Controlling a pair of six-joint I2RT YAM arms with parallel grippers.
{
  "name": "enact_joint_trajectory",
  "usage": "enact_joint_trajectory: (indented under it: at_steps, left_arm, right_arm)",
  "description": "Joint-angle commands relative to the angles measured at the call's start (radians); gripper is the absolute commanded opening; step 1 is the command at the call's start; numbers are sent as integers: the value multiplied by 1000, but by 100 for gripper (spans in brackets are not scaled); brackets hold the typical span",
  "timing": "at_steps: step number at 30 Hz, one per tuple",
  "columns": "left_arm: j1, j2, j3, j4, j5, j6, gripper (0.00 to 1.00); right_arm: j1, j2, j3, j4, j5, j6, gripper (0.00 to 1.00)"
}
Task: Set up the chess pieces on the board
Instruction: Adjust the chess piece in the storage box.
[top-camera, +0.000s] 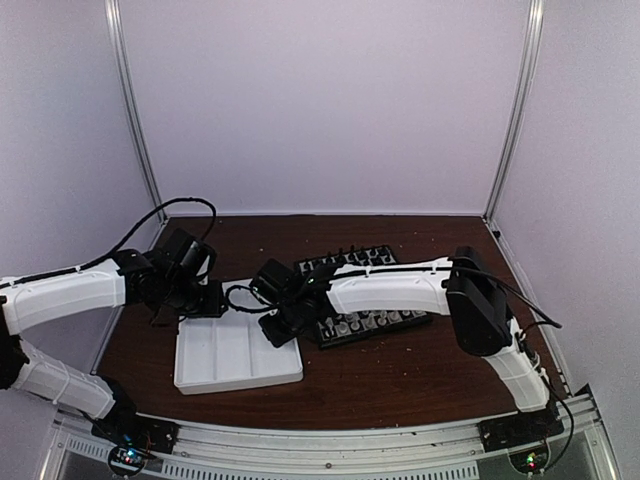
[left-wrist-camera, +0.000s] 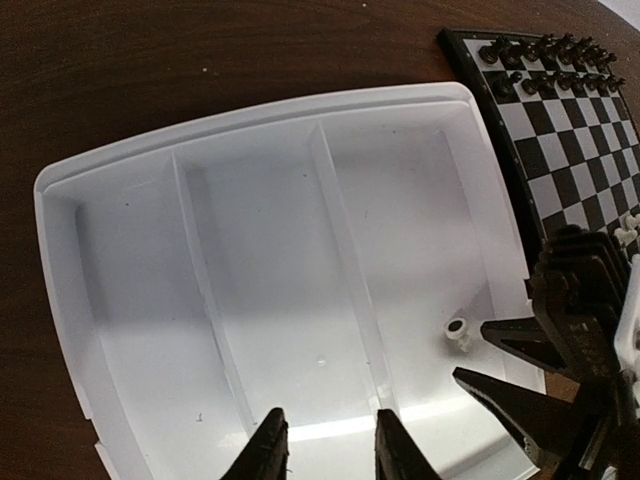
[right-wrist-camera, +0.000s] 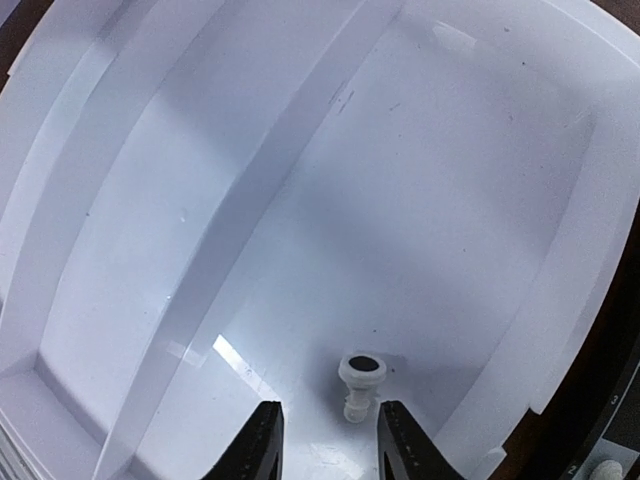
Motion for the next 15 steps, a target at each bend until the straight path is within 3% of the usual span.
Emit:
enact_joint_trajectory:
  at_steps: [1, 15]
  left_arm:
    - [8, -30, -16, 11, -17, 27, 31]
    - [8, -98, -72, 28, -12, 38, 31]
  right_arm:
    - [13, 43, 59, -108, 117, 27, 35]
    - [20, 185, 245, -253, 124, 62, 30]
